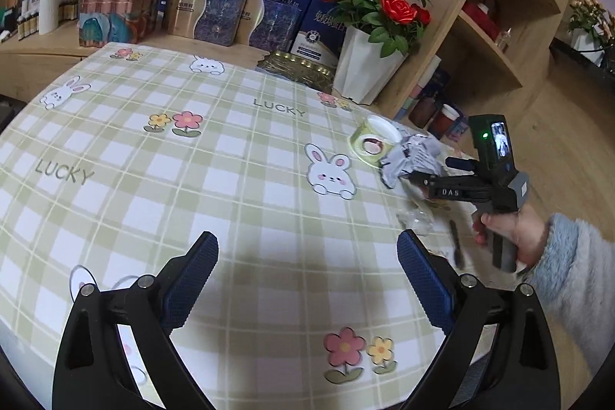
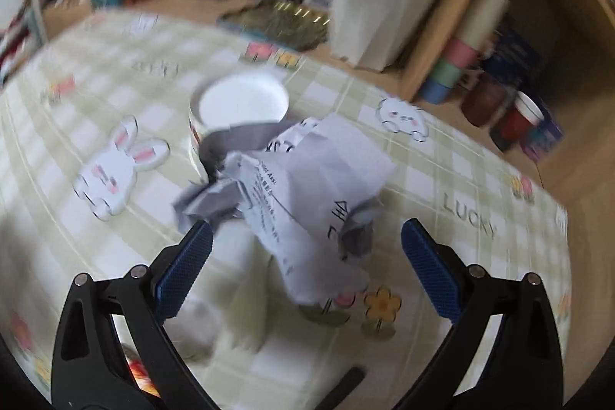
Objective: Collect trash
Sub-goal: 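Move the right gripper to the crumpled white plastic bag and grasp it, then lift the plastic bag with the right gripper while the left gripper grasps the white yogurt cup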
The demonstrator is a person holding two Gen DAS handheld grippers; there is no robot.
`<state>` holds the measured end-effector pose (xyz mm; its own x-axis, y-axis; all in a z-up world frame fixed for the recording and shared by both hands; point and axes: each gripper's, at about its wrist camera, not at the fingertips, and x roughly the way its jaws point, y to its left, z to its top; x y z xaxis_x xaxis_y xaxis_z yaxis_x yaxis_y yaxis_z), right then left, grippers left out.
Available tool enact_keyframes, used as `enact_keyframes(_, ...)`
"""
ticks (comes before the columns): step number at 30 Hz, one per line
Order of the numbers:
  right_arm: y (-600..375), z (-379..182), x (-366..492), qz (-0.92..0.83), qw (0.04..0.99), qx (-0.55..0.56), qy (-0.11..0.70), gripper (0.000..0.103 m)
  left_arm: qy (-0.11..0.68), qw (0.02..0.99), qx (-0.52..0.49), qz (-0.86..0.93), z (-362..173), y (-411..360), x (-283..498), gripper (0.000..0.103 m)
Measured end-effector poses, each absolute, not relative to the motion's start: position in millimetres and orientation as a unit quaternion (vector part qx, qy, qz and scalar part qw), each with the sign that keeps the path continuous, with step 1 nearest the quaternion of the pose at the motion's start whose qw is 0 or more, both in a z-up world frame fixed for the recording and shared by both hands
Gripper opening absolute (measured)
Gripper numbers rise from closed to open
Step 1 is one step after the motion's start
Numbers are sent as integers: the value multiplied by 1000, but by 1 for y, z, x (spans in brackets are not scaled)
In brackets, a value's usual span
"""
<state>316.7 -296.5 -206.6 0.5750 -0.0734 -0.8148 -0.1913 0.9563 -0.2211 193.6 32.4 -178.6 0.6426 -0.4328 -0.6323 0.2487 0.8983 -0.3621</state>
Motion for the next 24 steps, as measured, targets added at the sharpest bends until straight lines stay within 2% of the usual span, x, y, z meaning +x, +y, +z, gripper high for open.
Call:
enact_keyframes(3,-297,-217,328,46,864,-178,469,96,381,897,-125,-187,-181,32,202,92)
enact_keyframes(4,-299,-217,329,48,863,-180,469,89,383,896,-125,-189,-182,30,204,92)
enact_keyframes(5,-300,-218,330,53,861,-182,472,69,384,895,-124,-191,-183,28,206,92)
enact_keyframes(9,-302,-212,327,69,861,-177,472,49,388,891,-116,-205,-185,13,215,92)
enact_keyframes(10,-306,-208,324,74,865,-160,469,37,388,890,-114,-210,-185,9,216,92)
enact_keyframes(11,-312,-202,320,75,871,-138,465,34,387,890,-111,-214,-184,5,218,92)
enact_keyframes(18,-354,-174,274,75,906,-12,417,34,381,887,-64,-254,-175,-42,244,92)
enact_keyframes(24,-383,-169,235,49,919,52,387,34,369,887,-15,-278,-169,-101,297,94)
